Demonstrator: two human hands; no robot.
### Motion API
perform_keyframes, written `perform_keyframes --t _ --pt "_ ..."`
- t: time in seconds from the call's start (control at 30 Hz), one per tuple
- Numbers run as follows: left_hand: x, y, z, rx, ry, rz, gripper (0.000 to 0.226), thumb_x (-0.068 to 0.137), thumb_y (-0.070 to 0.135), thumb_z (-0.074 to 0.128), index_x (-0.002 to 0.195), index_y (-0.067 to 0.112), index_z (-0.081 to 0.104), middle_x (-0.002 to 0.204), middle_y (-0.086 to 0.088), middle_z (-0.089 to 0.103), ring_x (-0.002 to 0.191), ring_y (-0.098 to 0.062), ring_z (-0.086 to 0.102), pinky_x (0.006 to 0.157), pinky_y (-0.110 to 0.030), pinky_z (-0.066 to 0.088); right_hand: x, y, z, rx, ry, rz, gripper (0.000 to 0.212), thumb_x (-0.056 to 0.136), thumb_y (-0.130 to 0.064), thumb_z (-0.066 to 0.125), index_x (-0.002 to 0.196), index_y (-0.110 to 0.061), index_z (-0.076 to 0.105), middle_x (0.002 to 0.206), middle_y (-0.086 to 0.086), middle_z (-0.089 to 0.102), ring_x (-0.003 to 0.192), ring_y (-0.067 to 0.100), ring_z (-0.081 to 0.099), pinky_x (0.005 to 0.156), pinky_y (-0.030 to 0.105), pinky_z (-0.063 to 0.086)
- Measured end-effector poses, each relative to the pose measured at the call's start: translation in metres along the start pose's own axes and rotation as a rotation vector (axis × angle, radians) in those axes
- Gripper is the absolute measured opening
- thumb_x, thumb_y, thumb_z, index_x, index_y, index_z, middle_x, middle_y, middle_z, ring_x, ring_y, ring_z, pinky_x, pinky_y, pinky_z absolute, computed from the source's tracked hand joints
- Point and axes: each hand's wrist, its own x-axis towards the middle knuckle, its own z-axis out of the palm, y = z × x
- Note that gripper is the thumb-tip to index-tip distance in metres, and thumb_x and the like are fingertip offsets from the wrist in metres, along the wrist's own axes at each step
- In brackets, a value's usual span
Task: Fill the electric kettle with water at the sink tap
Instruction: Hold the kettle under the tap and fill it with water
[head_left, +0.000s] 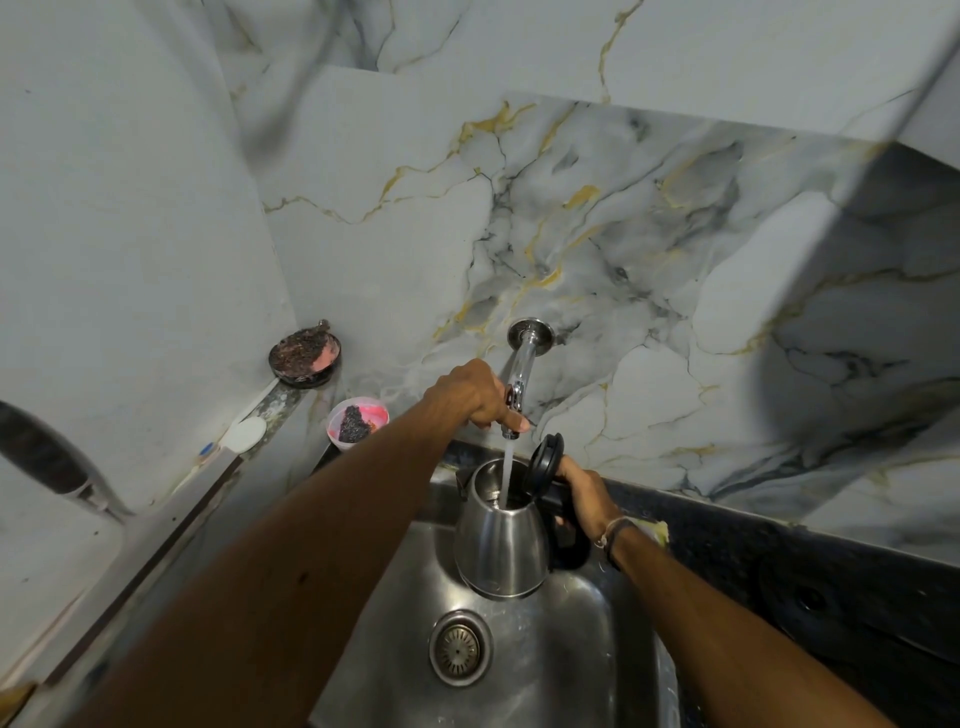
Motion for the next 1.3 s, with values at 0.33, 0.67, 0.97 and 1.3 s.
perform_keyframes --t 0.33,0.67,0.97,1.3 --pt "0.0028 -0.0014 0.0006 -0.010 0.003 -0.013 0.054 0.076 0.051 0.098 0.108 0.010 0.084 0.107 -0.009 0.086 0.107 -0.027 0.082 0.109 -0.051 0.060 -0.0039 -0.0026 -0.0014 -0.016 0.002 -0.015 0.073 0.082 -0.069 0.052 0.100 -0.009 0.089 0.112 0.025 0.086 0.119 0.048 0.075 0.120 0.062 0.050" --pt "0.0040 -0.0014 0.0012 0.002 0.008 -0.021 0.057 0.073 0.055 0.099 0.109 0.013 0.085 0.105 -0.008 0.087 0.106 -0.027 0.082 0.108 -0.051 0.060 -0.0053 -0.0012 -0.0026 -0.027 -0.007 -0.021 0.077 0.082 -0.071 0.049 0.106 -0.009 0.089 0.113 0.020 0.086 0.119 0.043 0.074 0.123 0.062 0.046" --pt "0.0040 -0.0012 0.0006 -0.007 -0.003 -0.016 0.059 0.076 0.052 0.098 0.115 0.009 0.084 0.111 -0.010 0.086 0.111 -0.029 0.081 0.111 -0.052 0.059 -0.0024 0.0018 -0.0020 -0.007 -0.003 -0.001 0.066 0.103 -0.058 0.055 0.111 -0.001 0.088 0.116 0.024 0.085 0.120 0.045 0.075 0.122 0.062 0.048" --pt "0.0065 -0.0011 0.0003 -0.001 -0.009 -0.019 0.059 0.074 0.053 0.099 0.112 0.010 0.084 0.109 -0.010 0.087 0.110 -0.029 0.082 0.110 -0.052 0.059 -0.0016 0.0021 0.0004 0.006 0.000 0.004 0.073 0.093 -0.064 0.056 0.110 0.000 0.087 0.115 0.026 0.086 0.120 0.047 0.076 0.116 0.057 0.052"
